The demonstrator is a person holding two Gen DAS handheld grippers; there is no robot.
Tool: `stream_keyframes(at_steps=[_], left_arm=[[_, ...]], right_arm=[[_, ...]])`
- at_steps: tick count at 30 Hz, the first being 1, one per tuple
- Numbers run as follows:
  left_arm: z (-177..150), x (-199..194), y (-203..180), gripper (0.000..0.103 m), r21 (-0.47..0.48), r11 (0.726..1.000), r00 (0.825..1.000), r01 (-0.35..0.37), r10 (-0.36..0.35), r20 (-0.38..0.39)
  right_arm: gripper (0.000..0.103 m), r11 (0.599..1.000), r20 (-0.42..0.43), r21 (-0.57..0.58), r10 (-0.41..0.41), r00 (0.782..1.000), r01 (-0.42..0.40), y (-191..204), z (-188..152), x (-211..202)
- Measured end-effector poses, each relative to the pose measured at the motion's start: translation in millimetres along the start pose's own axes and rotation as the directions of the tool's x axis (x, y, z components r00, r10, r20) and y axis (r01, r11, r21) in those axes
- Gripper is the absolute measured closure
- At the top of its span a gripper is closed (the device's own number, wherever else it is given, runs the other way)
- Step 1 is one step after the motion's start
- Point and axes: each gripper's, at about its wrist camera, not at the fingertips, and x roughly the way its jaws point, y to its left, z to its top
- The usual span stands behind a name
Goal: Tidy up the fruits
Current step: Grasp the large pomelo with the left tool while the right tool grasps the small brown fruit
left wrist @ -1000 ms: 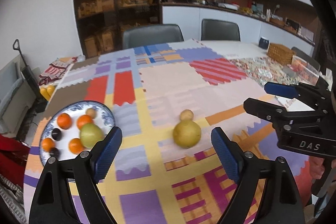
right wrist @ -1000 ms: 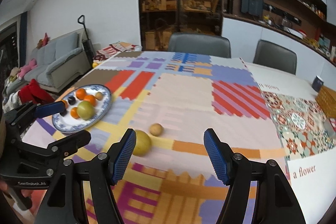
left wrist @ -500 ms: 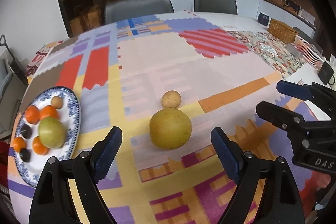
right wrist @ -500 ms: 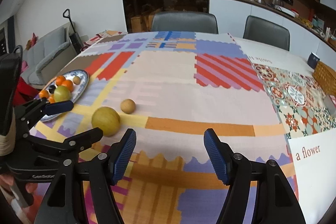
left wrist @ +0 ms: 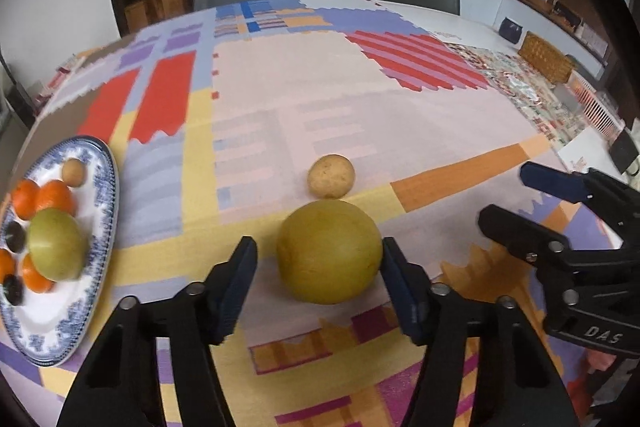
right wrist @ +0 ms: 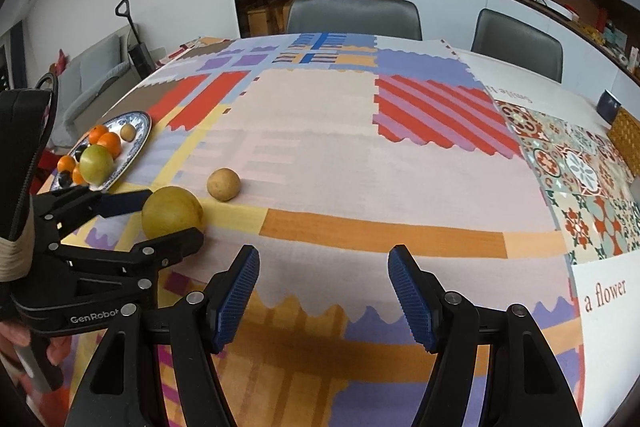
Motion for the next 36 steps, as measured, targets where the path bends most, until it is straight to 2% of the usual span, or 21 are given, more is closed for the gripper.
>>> stream_keyframes(at_steps=[2,6,15,24,28,34,36], left_arm=[[1,0,0,0.053,-0.002,1.000,1.000,0.029,-0.029,-0.001],[1,0,2,0.053,0.004,0.999,0.999,0.033,-0.033,-0.002],[1,-27,19,0.053,-0.018,0.998,0.998,-0.055,0.056,0.040],[-10,-39,41,0.053,-0.069,0.992,0.994,-0.101,0.104,0.038],[-10,-39,48,0.053,-0.087,0.990,0.992,-0.114,0.117,0.036],[-11,-38,54,0.053,-0.089,0.989,0.991,-0.121,0.124,0.039],[-11,-38,56,0.053,-0.092,0.989,0.992,-0.120,0.124,0.038]], right_arm=[[0.035,1.000,-0.003,-0.003,0.008,1.000,-0.008,2,1,3],[0.035,1.000,-0.006,-0.009,0.025,1.000,-0.025,5,4,7],[0.035,0.999,-0.012,-0.033,0.035,0.999,-0.035,16,11,15],[0.035,0.993,-0.010,-0.067,0.098,0.995,-0.099,42,30,31],[0.036,0.990,-0.017,-0.101,0.097,0.995,-0.098,54,38,44],[0.045,0.987,-0.047,-0.123,0.098,0.994,-0.103,63,44,64],[0.052,0.986,-0.067,-0.118,0.113,0.991,-0.120,65,45,71]])
